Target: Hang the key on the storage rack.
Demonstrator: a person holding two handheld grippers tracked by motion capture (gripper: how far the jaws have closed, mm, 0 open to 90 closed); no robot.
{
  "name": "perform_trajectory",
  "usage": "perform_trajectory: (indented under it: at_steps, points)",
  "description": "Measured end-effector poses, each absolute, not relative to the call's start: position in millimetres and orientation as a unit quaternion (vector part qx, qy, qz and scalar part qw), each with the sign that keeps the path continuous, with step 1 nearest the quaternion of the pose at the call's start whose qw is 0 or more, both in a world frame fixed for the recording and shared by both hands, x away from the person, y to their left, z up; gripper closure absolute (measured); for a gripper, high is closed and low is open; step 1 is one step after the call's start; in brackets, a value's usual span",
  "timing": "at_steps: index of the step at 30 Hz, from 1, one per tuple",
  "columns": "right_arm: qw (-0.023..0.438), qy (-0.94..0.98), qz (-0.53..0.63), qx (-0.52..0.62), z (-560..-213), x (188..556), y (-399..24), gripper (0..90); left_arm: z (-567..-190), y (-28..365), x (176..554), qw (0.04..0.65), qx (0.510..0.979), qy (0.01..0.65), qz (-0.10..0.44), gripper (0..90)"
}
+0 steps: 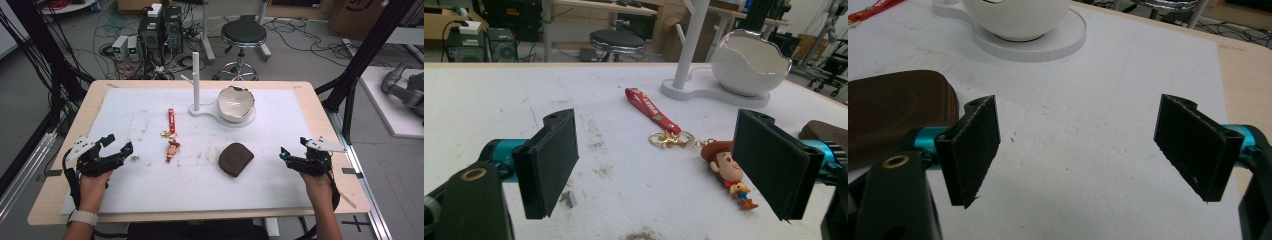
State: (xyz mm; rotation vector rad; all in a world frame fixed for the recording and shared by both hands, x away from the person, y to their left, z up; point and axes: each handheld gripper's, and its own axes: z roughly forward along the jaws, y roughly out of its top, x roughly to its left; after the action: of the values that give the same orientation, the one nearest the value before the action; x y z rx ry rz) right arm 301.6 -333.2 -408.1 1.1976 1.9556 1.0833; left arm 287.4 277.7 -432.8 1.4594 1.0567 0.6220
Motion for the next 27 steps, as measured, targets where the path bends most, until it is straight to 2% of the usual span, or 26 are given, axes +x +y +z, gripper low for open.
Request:
perform_trajectory:
  at_steps: [18, 27]
  points:
    - [0.294, 0.732, 0.416, 0.453, -407, 301, -339, 18.5, -431, 274, 289, 0.563, 0.624, 0.466, 0.278, 18.6]
    - [0.299, 0.724, 0.417, 0.461, -403, 294, -342, 18.6, -428, 265, 290, 0.570, 0.623, 0.465, 0.265, 18.6]
